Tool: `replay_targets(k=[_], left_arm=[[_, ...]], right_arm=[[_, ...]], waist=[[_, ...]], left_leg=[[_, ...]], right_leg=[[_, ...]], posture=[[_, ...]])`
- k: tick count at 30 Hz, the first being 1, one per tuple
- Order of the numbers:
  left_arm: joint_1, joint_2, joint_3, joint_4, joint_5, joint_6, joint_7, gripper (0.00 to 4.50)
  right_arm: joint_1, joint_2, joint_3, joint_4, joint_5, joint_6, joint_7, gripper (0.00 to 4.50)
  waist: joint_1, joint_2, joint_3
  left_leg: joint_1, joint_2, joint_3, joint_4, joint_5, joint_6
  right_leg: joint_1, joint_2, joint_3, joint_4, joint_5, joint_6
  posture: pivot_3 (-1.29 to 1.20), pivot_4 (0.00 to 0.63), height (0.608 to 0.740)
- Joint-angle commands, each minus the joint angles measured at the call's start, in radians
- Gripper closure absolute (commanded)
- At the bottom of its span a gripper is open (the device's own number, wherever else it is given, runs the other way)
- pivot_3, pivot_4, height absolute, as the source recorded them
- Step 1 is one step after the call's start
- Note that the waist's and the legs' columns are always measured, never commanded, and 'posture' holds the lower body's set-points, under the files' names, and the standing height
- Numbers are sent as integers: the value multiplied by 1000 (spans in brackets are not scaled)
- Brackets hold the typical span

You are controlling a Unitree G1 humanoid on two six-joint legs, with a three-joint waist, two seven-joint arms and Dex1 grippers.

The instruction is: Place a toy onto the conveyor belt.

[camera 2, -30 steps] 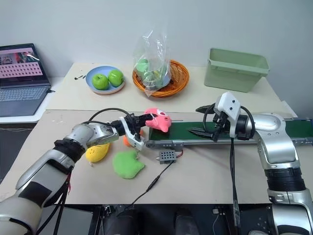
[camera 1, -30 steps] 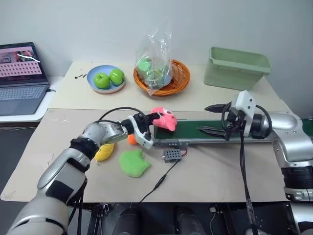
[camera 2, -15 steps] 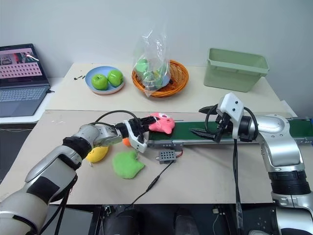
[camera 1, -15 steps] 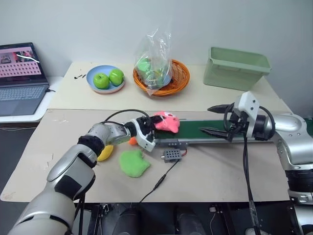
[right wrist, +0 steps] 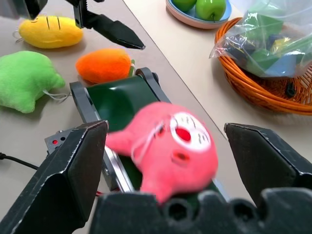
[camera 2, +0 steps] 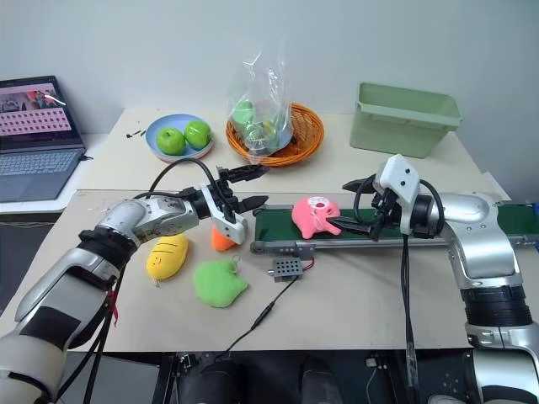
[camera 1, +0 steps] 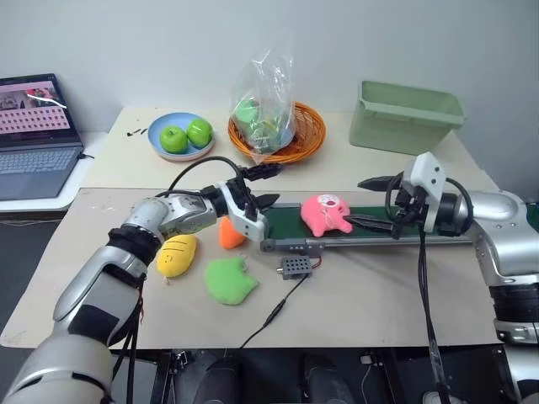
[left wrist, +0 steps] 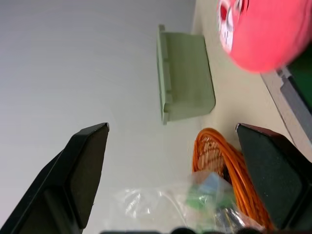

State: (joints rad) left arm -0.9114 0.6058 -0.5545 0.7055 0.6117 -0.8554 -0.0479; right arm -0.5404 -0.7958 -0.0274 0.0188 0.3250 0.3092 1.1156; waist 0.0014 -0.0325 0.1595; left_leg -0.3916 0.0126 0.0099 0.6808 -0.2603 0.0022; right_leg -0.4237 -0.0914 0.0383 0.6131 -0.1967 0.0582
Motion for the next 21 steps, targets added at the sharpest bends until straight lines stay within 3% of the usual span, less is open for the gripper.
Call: replay_targets(k=[1,5,8,14,21], left_arm=[[140,32,29,-183,-514,139,-503,45],[292,94,132,-436,-837,524,-757,45],[376,152,220,-599,-974,770,-811,45],[511,200,388,-830,-1090,1057,-775,45],[576,155,488,-925,-1062,1113,-713,45]], right_arm=[[-39,-19,-7,7,-9,-33,19,0],[-67,-18,4,18,-14,-42,34,0],[-84,-14,10,22,-16,-45,43,0],[-112,-2,16,35,-15,-43,60,0],[-143,34,21,40,13,-24,86,0]], waist=[[-5,0,0],[-15,1,1],[-21,1,1],[-18,1,1],[-13,1,1]], left_leg=[[0,0,0,0,0,0],[-1,1,0,1,0,0],[0,2,-1,2,0,0],[2,1,-1,2,0,0],[2,1,-1,2,0,0]], right_leg=[[0,0,0,0,0,0],[-1,1,0,1,0,0],[0,1,1,1,0,0],[1,1,1,0,0,0],[1,1,1,-1,0,0]], posture=[[0,150,740],[0,150,740],[0,150,740],[0,150,740],[0,150,740]])
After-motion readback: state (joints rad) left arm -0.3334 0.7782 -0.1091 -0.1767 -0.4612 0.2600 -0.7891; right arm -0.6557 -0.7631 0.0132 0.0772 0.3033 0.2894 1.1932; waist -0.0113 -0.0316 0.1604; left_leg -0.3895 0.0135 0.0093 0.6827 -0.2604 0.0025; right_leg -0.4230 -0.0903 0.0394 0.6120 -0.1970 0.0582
